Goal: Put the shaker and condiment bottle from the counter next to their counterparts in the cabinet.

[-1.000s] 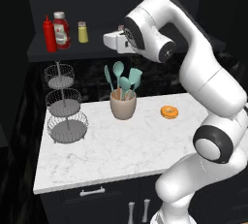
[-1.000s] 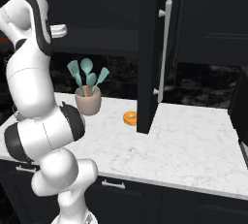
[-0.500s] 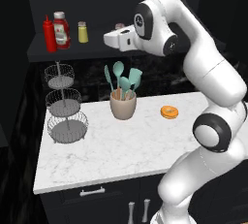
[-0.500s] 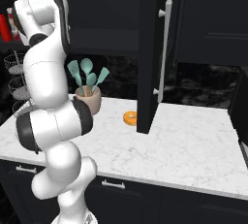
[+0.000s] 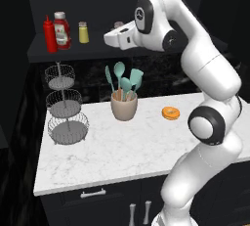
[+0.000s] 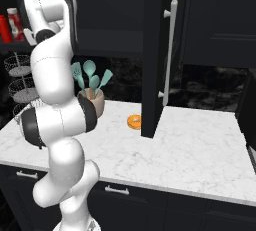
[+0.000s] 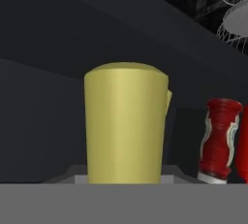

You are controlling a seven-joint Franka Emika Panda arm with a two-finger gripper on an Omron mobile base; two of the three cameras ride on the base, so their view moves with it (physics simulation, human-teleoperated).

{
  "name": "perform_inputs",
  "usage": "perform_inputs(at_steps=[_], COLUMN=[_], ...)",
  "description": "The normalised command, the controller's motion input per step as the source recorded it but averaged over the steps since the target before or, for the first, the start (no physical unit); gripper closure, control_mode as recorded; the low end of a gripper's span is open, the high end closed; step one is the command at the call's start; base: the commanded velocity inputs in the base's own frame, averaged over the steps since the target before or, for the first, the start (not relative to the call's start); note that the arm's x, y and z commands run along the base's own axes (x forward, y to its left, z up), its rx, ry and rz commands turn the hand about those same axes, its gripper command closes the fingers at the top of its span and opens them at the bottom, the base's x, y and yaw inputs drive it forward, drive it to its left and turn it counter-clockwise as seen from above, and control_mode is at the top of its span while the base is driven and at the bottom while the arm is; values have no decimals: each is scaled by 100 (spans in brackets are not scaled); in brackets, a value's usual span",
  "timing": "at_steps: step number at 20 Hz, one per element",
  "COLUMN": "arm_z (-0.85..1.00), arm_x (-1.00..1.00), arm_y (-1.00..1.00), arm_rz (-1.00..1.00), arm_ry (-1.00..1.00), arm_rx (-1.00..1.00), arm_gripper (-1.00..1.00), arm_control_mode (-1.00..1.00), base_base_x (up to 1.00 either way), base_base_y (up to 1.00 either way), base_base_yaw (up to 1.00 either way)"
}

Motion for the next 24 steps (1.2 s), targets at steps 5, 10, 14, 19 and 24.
perform_inputs(at_steps=[5, 10, 14, 19, 24], arm_z=[0, -4, -10, -9, -32], arm_x=[4, 12, 23, 31, 23], arm_y=[17, 25, 13, 0, 0], arm_rz=[0, 0, 0, 0, 3], arm_ry=[3, 0, 0, 3, 8], arm_rx=[2, 0, 2, 12, 9], arm_gripper=[100, 100, 100, 100, 100], arm_control_mode=[-100, -100, -100, -100, -100], base_base_x=[0, 0, 0, 0, 0], base_base_y=[0, 0, 0, 0, 0], base_base_yaw=[0, 0, 0, 0, 0])
